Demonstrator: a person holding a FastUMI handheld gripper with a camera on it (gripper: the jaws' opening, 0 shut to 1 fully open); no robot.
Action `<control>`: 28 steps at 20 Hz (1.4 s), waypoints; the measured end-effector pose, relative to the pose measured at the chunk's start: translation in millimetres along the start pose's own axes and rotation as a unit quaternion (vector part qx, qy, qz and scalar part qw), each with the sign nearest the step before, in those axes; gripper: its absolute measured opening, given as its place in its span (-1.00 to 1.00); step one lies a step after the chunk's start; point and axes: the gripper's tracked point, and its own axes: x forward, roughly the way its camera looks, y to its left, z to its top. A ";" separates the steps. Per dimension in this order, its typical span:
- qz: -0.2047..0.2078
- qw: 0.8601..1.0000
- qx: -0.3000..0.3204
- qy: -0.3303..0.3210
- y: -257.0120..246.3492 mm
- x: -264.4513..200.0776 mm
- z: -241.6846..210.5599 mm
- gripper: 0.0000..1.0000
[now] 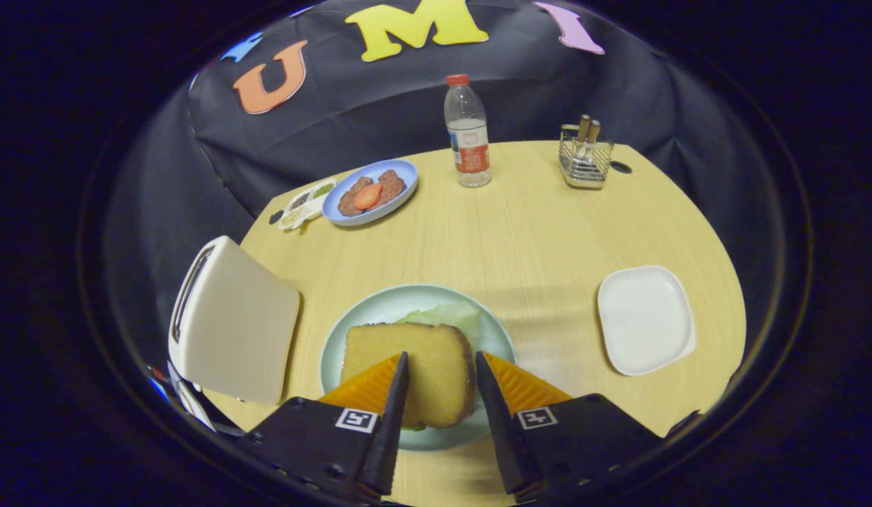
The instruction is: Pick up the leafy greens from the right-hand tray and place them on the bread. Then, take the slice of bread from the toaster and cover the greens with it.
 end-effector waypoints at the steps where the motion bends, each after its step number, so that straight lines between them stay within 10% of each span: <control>1: -0.003 1.000 -0.009 -0.012 -1.3 -7.2 3.8 0.17; 7: -0.007 0.989 -0.081 -0.121 8.0 -86.8 48.0 0.92; 17: -0.062 0.921 -0.137 -0.359 31.3 -280.2 99.2 0.91; 28: -0.057 0.911 -0.115 -0.392 52.8 -346.9 97.7 0.91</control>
